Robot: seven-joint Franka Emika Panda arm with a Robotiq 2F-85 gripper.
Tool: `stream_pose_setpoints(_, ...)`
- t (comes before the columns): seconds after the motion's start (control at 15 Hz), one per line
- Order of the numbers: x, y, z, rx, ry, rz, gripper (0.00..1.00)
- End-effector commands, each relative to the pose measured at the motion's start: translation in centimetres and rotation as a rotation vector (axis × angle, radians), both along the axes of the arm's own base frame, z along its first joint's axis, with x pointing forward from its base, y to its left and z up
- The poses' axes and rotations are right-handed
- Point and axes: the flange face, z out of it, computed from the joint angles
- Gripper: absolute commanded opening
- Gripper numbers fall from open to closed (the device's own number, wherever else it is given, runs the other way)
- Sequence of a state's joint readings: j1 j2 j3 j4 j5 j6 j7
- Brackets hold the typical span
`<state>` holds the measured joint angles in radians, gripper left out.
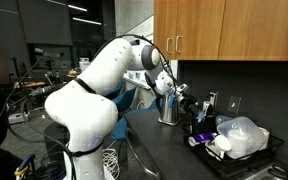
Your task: Take a fork and a knife off of the dish rack
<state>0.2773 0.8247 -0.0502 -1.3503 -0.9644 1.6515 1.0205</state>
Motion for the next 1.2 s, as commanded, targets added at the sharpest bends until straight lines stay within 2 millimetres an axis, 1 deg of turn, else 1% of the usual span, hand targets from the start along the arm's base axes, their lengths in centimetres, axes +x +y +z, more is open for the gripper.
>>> stream_pose_setpoints(0.0, 0.57, -0.97, 0.69, -0.046, -0.002, -0.043, 1.0)
stream_pose_setpoints(0.27, 0.37, -1.57, 1.18, -0.076, 0.006, -0.084, 1.0)
stream_pose_setpoints(0.33, 0.36, -1.62, 1.28, -0.08, 0.008, -0.089, 0.75)
stream_pose_setpoints(0.4, 0.33, -1.63, 1.35, -0.081, 0.012, -0.093, 0.73)
stream_pose_setpoints(0.47, 0.35, -1.61, 1.45, -0.081, 0.012, -0.096, 0.68)
stream_pose_setpoints(0.93, 0.47, -1.59, 1.54, -0.081, 0.013, -0.098, 0.12)
stream_pose_setpoints(1.07, 0.51, -1.54, 1.46, -0.079, 0.015, -0.094, 0.01)
stream_pose_setpoints(1.13, 0.53, -1.53, 1.41, -0.077, 0.015, -0.093, 0.0)
